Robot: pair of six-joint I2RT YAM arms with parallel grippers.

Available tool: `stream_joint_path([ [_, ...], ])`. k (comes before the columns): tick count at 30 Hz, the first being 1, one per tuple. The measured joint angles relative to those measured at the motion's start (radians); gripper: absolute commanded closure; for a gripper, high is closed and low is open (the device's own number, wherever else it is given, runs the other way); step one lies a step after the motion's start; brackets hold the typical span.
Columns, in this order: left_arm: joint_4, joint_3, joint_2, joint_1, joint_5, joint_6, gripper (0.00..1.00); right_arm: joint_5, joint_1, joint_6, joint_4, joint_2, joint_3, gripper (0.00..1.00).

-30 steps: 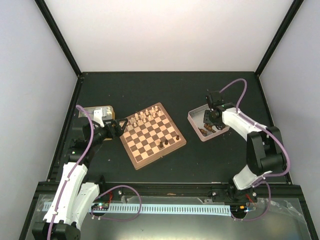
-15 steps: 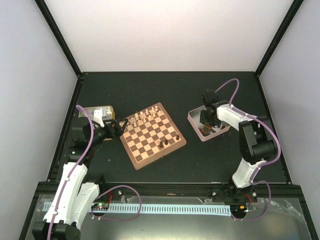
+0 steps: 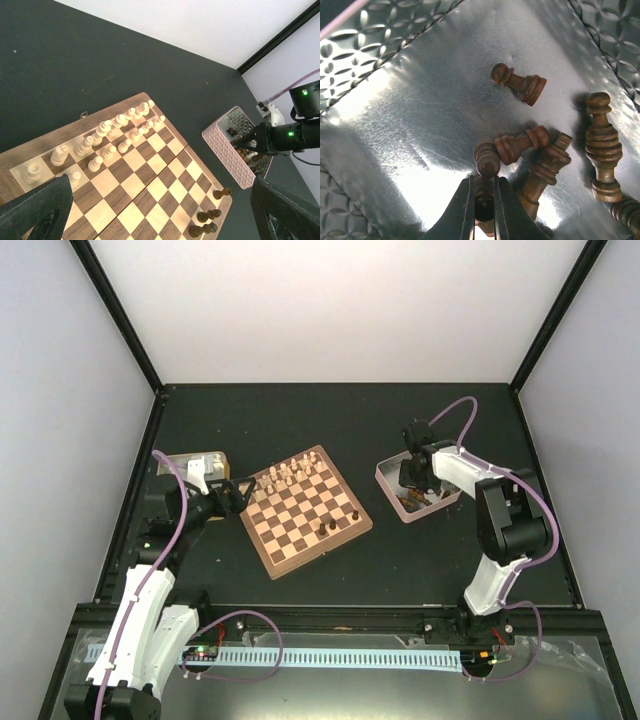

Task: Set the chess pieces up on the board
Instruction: Pick up the chess piece from the storage box, then place the chess piece on the chessboard.

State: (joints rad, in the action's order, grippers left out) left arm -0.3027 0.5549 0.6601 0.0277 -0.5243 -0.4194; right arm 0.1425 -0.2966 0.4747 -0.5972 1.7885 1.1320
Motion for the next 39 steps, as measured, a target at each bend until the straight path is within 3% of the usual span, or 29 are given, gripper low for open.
stream_joint_path([
  [16,-0.006,0.000,-0.024,0.000,0.000,0.000,0.01,-0.140,-0.012,-0.003,-0.001,-0.217,0.003,0.98],
  [22,-0.006,0.000,-0.032,0.000,0.000,-0.001,0.01,-0.202,-0.129,-0.009,-0.003,-0.243,0.024,0.97],
  [30,-0.005,0.000,-0.032,0.000,-0.002,-0.002,0.01,-0.193,-0.341,-0.043,-0.022,-0.116,0.116,0.97],
  [39,-0.005,0.000,-0.032,0.000,-0.003,-0.002,0.01,-0.154,-0.440,-0.085,-0.084,0.047,0.160,0.97],
])
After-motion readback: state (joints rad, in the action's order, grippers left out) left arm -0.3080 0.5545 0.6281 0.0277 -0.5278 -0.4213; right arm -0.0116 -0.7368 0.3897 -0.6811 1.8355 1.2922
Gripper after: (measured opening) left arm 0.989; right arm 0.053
